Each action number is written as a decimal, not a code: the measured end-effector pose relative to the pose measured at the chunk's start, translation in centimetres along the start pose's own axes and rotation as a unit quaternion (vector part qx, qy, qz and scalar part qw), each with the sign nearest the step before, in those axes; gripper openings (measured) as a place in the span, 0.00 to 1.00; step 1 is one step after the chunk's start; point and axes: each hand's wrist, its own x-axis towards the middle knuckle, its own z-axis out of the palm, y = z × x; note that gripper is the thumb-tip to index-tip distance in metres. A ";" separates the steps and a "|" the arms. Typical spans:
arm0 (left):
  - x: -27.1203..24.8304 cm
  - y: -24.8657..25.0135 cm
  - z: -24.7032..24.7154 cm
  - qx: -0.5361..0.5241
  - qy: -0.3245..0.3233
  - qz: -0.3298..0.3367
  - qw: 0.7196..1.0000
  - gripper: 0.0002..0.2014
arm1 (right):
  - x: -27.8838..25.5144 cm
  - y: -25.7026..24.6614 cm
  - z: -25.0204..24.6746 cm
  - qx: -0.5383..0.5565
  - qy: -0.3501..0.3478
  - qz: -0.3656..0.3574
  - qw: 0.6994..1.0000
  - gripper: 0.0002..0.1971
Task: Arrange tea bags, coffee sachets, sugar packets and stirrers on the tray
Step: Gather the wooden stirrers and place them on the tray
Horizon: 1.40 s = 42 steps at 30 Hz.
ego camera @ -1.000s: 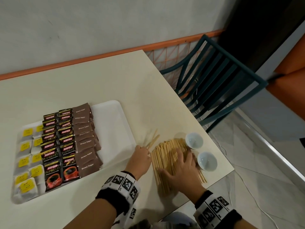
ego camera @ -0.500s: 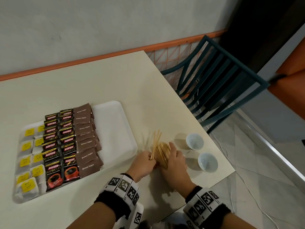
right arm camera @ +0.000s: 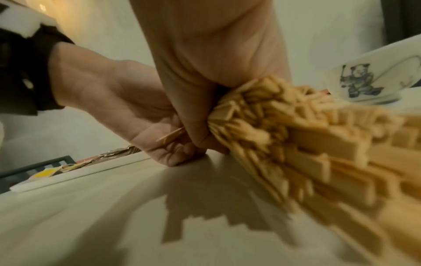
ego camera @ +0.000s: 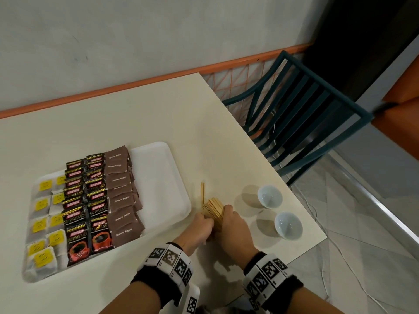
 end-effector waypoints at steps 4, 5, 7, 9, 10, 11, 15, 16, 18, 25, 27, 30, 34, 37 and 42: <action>-0.1 0.1 0.1 -0.040 0.014 -0.002 0.999 0.10 | 0.1 -0.1 -0.1 0.012 0.003 -0.019 1.000 0.12; -0.2 0.0 0.0 -0.059 0.018 0.002 0.998 0.09 | 0.1 -0.1 -0.3 0.015 0.000 -0.022 1.000 0.12; -0.7 0.0 0.0 -0.096 0.022 0.018 0.995 0.07 | 0.3 0.1 -0.8 0.021 -0.004 -0.023 1.000 0.12; -0.8 -0.2 -0.2 -0.119 0.029 0.028 0.992 0.12 | 0.3 0.2 -1.2 0.032 -0.007 -0.028 0.999 0.13; -0.8 -0.4 -0.2 -0.123 0.033 0.029 0.991 0.16 | 0.3 0.3 -1.3 0.037 -0.010 -0.034 0.999 0.14; -0.8 -0.4 -0.3 -0.127 0.034 0.032 0.991 0.18 | 0.2 0.3 -1.4 0.044 -0.012 -0.041 0.998 0.15; -0.8 0.0 -0.3 -0.156 0.016 0.066 0.985 0.16 | 0.2 0.7 -2.1 0.119 -0.028 -0.050 0.991 0.21; -0.8 0.1 -0.3 -0.163 0.011 0.072 0.984 0.17 | 0.3 0.7 -2.4 0.150 -0.034 -0.056 0.987 0.23; -1.0 0.4 -0.3 -0.187 0.005 0.081 0.979 0.29 | 0.2 0.3 -3.0 0.203 -0.044 -0.077 0.975 0.25; -1.6 1.7 0.1 -0.228 0.049 0.163 0.959 0.16 | -0.2 -0.6 -3.9 0.324 0.023 -0.099 0.940 0.24; -2.0 2.1 0.0 -0.204 0.056 0.200 0.957 0.14 | -0.1 -0.9 -3.9 0.351 0.035 -0.100 0.930 0.24; -2.6 2.4 -0.1 -0.158 0.060 0.211 0.963 0.15 | 0.1 -1.0 -3.9 0.379 0.045 -0.096 0.919 0.21; -3.0 2.3 -0.4 -0.125 0.018 0.189 0.974 0.14 | 0.5 -0.6 -3.7 0.403 0.043 -0.080 0.911 0.19; -3.1 1.9 -1.1 -0.104 -0.006 0.177 0.979 0.24 | 1.1 -0.4 -4.4 0.473 0.023 -0.060 0.879 0.16; -2.8 1.1 -1.5 0.103 -0.025 0.146 0.984 0.53 | 1.4 -0.6 -5.1 0.557 -0.058 -0.089 0.824 0.14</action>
